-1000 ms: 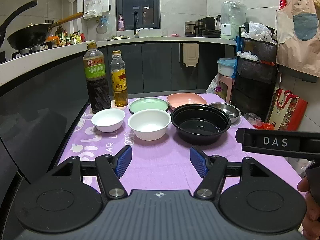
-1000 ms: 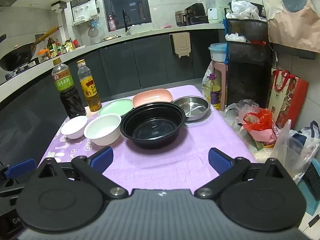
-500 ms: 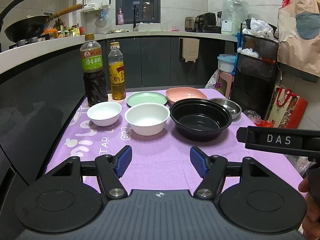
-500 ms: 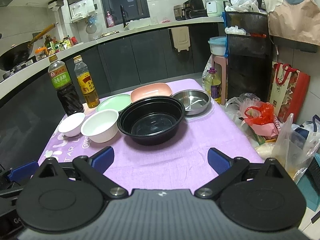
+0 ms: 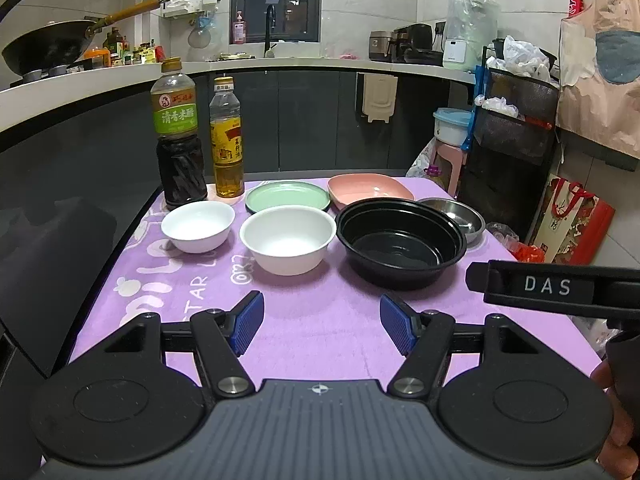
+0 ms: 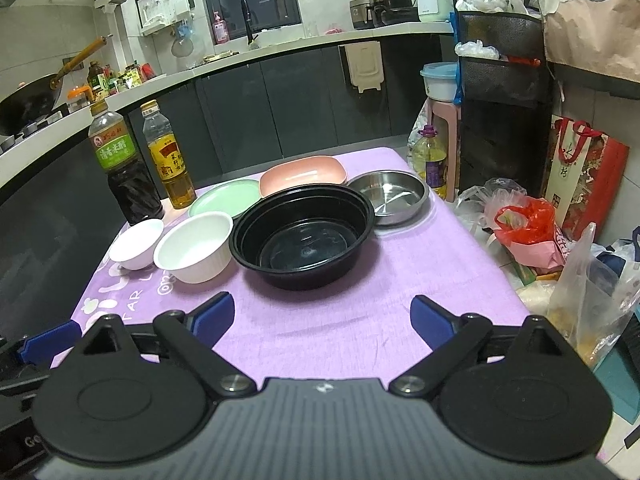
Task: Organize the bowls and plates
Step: 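Move the left gripper toward the large black bowl, then close the left gripper on the black bowl's rim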
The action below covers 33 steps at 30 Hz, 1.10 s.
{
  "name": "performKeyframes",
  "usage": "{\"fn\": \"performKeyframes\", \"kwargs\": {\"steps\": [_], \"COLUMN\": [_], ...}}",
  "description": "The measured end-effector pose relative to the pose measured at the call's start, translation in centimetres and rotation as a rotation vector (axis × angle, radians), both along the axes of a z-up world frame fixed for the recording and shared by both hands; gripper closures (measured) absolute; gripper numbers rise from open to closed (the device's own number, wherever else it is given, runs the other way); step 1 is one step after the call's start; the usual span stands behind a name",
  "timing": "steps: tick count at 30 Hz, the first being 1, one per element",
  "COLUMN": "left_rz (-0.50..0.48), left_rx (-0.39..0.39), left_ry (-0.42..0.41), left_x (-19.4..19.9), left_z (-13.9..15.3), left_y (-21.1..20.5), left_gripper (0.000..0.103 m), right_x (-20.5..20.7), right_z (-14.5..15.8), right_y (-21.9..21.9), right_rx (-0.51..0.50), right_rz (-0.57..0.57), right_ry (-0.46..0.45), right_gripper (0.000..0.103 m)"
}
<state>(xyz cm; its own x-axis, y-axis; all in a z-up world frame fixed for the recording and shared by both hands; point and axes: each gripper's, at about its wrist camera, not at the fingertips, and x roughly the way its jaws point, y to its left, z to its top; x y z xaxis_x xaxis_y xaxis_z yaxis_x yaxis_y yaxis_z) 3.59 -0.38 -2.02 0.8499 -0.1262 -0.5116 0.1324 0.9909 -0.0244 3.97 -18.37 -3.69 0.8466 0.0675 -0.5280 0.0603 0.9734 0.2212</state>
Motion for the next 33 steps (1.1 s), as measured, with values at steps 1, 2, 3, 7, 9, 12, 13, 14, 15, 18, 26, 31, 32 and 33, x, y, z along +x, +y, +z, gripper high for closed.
{"fn": "performKeyframes", "kwargs": {"steps": [1, 2, 3, 7, 9, 12, 13, 14, 15, 18, 26, 31, 32, 33], "left_rz": [-0.002, -0.004, -0.006, -0.005, -0.003, 0.004, 0.006, 0.006, 0.004, 0.002, 0.008, 0.016, 0.016, 0.017], "left_rx": [-0.003, -0.008, -0.013, -0.025, -0.021, -0.037, -0.042, -0.046, -0.049, -0.052, -0.06, -0.075, -0.076, -0.077], "left_ry": [-0.001, -0.003, -0.004, -0.001, 0.013, 0.021, 0.024, 0.028, 0.034, 0.043, 0.069, 0.077, 0.078, 0.078], "left_x": [0.3, 0.5, 0.9, 2.5, 3.7, 4.9, 5.2, 5.6, 6.0, 6.7, 7.8, 8.1, 8.1, 8.1], "left_z": [0.0, 0.0, 0.0, 0.1, 0.0, 0.0, 0.0, 0.0, -0.1, -0.2, -0.6, -0.6, -0.5, -0.5], "left_y": [-0.1, -0.1, -0.1, -0.4, -0.5, -0.4, -0.4, -0.4, -0.4, -0.5, -0.3, 0.0, 0.0, 0.0], "left_gripper": [0.041, 0.041, 0.041, 0.041, 0.042, 0.042, 0.042, 0.042, 0.042, 0.042, 0.042, 0.042, 0.042, 0.042], "right_x": [0.2, 0.4, 0.7, 1.8, 2.5, 3.4, 3.6, 3.9, 4.1, 4.6, 5.4, 5.7, 5.7, 5.7], "right_z": [-0.1, -0.1, -0.1, -0.4, -0.6, -0.7, -0.7, -0.8, -0.8, -0.9, -0.8, -0.6, -0.6, -0.6], "right_y": [0.0, -0.1, -0.2, -0.7, -0.9, -1.2, -1.3, -1.4, -1.4, -1.6, -1.8, -1.8, -1.9, -1.8], "right_rx": [0.001, 0.002, 0.005, 0.022, 0.027, 0.037, 0.039, 0.04, 0.041, 0.043, 0.045, 0.048, 0.049, 0.048], "right_rz": [0.002, 0.004, 0.008, 0.017, 0.015, 0.014, 0.013, 0.011, 0.009, 0.006, 0.004, 0.01, 0.01, 0.009], "right_ry": [0.001, 0.003, 0.005, 0.016, 0.028, 0.036, 0.035, 0.035, 0.034, 0.038, 0.043, 0.043, 0.044, 0.044], "right_gripper": [0.043, 0.043, 0.043, 0.043, 0.043, 0.043, 0.043, 0.043, 0.043, 0.043, 0.043, 0.043, 0.043, 0.043]}}
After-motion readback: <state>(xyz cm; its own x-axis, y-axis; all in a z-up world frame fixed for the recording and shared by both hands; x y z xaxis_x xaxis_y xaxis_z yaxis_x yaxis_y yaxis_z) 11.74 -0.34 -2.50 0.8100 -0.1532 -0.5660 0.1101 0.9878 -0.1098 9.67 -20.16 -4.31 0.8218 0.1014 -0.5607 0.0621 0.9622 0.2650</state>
